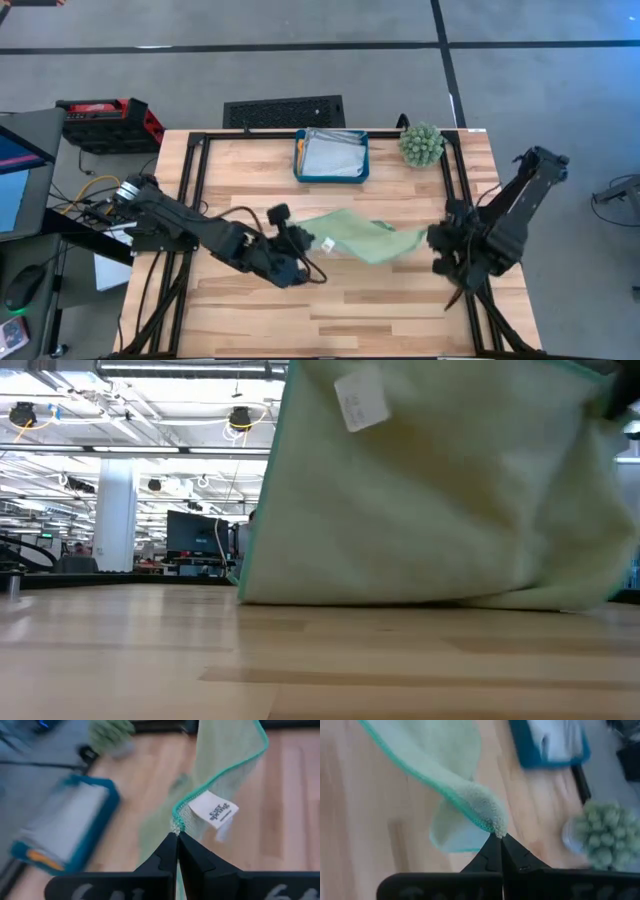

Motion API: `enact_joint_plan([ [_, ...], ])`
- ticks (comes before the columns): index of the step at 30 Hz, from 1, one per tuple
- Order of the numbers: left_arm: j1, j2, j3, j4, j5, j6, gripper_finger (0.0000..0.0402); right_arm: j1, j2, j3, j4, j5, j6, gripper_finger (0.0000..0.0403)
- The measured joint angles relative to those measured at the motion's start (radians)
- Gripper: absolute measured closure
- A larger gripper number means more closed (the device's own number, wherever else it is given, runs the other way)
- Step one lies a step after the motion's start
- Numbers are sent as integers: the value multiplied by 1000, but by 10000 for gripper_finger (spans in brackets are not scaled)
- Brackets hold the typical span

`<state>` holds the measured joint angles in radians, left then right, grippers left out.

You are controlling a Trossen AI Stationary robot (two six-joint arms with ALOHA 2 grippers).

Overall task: Fold microfiber towels
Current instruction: Fold the green microfiber cloth

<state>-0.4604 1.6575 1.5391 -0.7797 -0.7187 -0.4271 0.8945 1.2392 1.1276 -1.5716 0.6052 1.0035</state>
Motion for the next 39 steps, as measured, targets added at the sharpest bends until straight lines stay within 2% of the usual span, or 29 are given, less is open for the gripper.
enact_joint_plan([
  [3,6,-49,0,0,-81,17,401,-43,-39,33,18,74,-41,399],
  [8,37,-116,0,4,-151,29,401,-116,-75,81,-2,176,-118,398],
  [15,101,-201,0,16,-189,112,401,-232,-106,163,1,299,-248,396],
  [21,147,-267,-1,49,-308,224,401,-346,-108,246,1,402,-381,397],
  [28,220,-285,-1,95,-313,384,401,-494,-108,287,8,486,-488,397],
  [30,223,-284,-1,99,-278,393,401,-516,-108,287,8,470,-485,397],
  [32,214,-282,-1,80,-200,371,401,-514,-104,285,9,409,-483,396],
  [35,176,-282,-2,30,-98,285,401,-474,-100,249,22,315,-473,396],
  [39,104,-282,-2,-92,-12,150,401,-391,-91,175,58,198,-425,395],
])
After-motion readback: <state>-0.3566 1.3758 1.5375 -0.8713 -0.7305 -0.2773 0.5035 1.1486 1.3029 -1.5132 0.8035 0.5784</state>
